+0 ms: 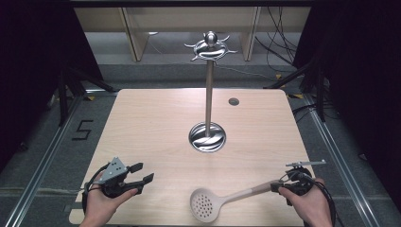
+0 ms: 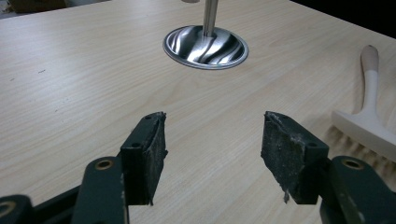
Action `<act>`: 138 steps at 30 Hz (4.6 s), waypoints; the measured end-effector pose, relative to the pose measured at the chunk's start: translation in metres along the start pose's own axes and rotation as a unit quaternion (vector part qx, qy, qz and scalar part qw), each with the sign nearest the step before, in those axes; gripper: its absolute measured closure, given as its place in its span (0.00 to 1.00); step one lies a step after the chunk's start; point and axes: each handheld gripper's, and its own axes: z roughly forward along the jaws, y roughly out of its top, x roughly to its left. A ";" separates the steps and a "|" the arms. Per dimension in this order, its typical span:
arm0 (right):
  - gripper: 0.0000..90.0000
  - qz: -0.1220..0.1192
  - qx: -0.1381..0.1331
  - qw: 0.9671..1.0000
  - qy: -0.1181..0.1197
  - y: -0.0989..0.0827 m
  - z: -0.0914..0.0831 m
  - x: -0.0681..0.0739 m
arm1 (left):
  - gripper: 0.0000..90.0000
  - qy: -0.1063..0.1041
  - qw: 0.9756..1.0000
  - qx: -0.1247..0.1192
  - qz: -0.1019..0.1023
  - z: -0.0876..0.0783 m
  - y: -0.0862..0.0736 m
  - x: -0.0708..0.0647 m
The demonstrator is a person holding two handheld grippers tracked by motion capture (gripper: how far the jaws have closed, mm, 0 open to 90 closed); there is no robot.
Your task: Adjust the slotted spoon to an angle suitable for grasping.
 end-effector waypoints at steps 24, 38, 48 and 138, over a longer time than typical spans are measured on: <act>1.00 -0.030 0.138 0.986 -0.088 0.021 0.034 -0.017 | 0.43 -0.004 1.000 0.003 0.004 0.001 0.000 0.000; 1.00 -0.008 0.129 0.987 -0.094 0.036 0.050 -0.017 | 0.43 -0.002 1.000 0.002 0.000 0.001 0.000 0.001; 0.57 0.112 0.090 0.988 -0.059 0.050 0.043 -0.020 | 0.43 -0.005 1.000 0.001 0.001 0.002 0.000 0.001; 0.75 0.095 0.131 0.980 -0.117 0.090 0.085 0.005 | 0.43 -0.007 1.000 0.017 -0.006 0.003 -0.002 0.003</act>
